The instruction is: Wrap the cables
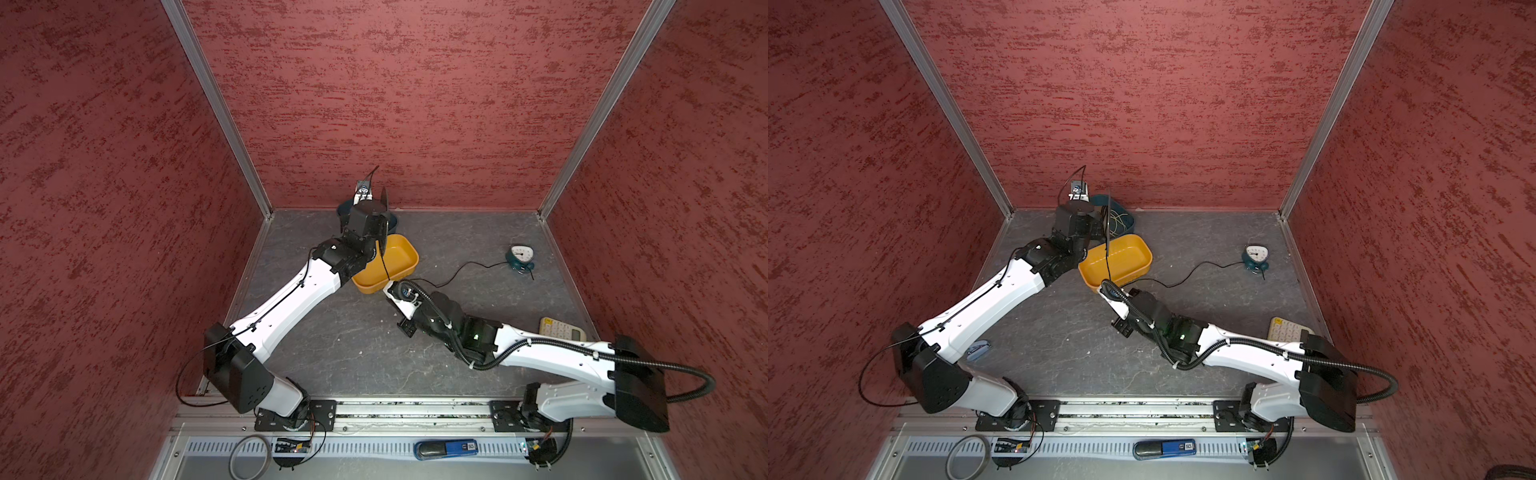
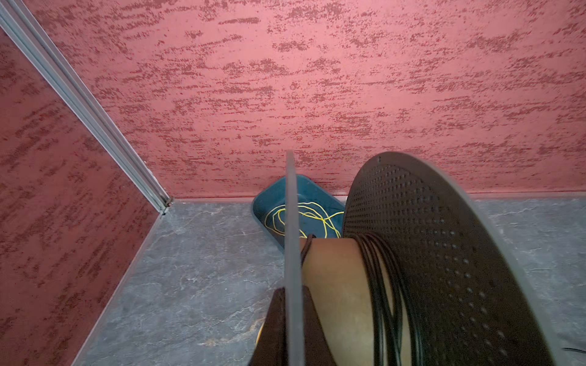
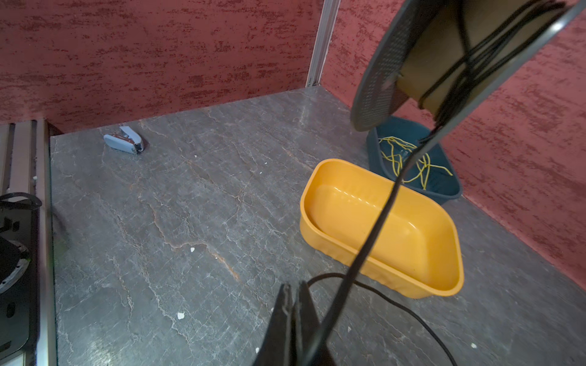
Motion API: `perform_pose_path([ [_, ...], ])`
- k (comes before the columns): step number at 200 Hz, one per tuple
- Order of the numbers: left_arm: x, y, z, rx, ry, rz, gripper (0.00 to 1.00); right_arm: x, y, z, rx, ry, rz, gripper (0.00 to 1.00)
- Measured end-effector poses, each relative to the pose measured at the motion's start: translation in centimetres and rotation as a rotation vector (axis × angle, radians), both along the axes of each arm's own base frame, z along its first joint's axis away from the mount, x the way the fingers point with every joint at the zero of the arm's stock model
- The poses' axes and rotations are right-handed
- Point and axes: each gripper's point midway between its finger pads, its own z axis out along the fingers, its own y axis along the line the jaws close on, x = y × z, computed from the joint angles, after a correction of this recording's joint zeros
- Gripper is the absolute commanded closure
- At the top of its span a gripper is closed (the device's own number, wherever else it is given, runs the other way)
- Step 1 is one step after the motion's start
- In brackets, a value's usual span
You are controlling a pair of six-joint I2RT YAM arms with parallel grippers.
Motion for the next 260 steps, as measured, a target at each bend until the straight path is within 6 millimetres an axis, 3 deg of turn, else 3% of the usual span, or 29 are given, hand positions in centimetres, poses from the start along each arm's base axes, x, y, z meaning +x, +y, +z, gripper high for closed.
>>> perform_pose_path([
  [32,-0.1,-1.2,-1.2,0.111,0.02,0.017,1.0,1.2,-1.5,1.0,-0.013,-0.042,-0.08,1.0],
  [65,-0.4,-1.5,-3.5,0.205,0.09,0.012,1.0,4.2,-4.3,2.5,-0.012,-0.081,-0.233,1.0],
  [94,-1.1,-1.8,-4.3,0.244,0.135,-0.01,1.0,7.0,-6.9,5.5,0.03,-0.114,-0.348,1.0],
  [148,-2.9,-4.5,-5.6,0.282,0.192,-0.129,1.0,10.9,-10.0,8.0,0.059,-0.136,-0.482,1.0],
  [204,-5.8,-6.7,-6.4,0.27,0.286,-0.309,1.0,16.7,-12.5,5.6,-0.014,-0.027,-0.568,1.0],
  [232,-7.8,-8.4,-6.0,0.213,0.337,-0.44,1.0,18.0,-13.3,3.4,-0.025,0.054,-0.534,1.0],
  [260,-9.6,-9.8,-4.2,0.119,0.341,-0.557,1.0,18.7,-13.1,0.9,-0.011,0.146,-0.463,1.0],
])
